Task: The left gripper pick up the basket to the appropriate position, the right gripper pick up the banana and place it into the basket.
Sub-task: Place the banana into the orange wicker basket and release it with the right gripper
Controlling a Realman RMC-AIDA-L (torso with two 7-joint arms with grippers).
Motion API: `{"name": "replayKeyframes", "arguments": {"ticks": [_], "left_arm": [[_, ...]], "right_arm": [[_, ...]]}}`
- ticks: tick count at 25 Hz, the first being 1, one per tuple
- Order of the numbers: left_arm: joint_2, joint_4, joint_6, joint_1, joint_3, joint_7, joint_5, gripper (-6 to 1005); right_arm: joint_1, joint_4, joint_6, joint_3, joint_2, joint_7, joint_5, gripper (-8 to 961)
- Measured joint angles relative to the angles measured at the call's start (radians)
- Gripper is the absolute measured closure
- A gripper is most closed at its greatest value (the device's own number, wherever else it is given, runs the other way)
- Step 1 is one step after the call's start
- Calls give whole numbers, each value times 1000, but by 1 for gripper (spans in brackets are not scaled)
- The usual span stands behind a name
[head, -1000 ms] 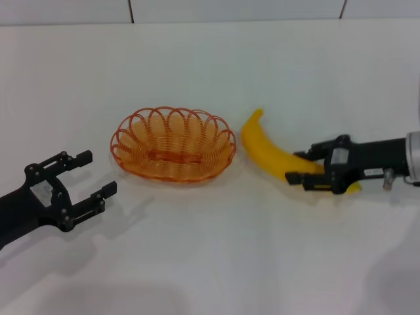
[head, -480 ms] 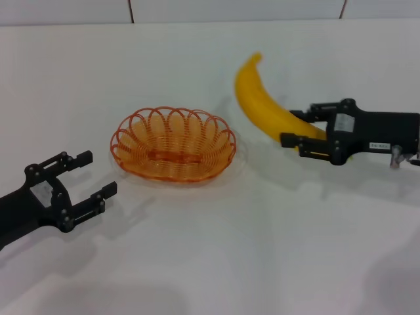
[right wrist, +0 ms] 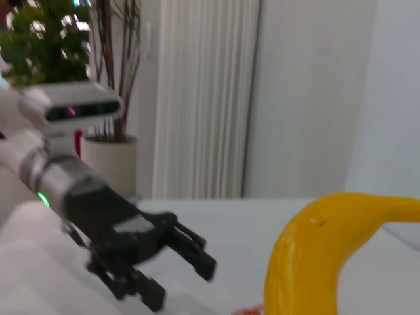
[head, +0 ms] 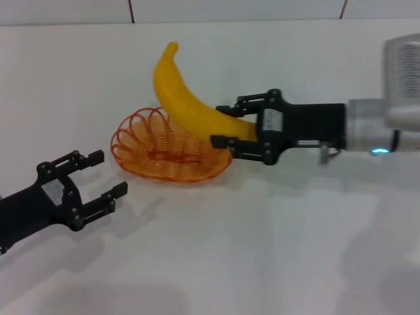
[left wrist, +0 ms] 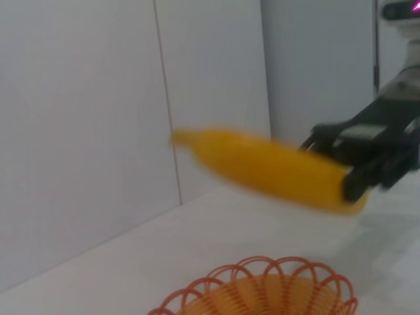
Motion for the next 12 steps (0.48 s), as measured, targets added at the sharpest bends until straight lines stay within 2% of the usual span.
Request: {"name": "replayKeyframes", "arguments": {"ticks": [5, 12], "left_arm": [[1, -11, -1, -2, 2, -8, 3, 296], [3, -18, -1, -5, 4, -40, 6, 296]], "right_arm": [[50, 82, 163, -48, 7, -10, -1, 456], [60, 98, 186, -86, 9, -12, -1, 453]]}}
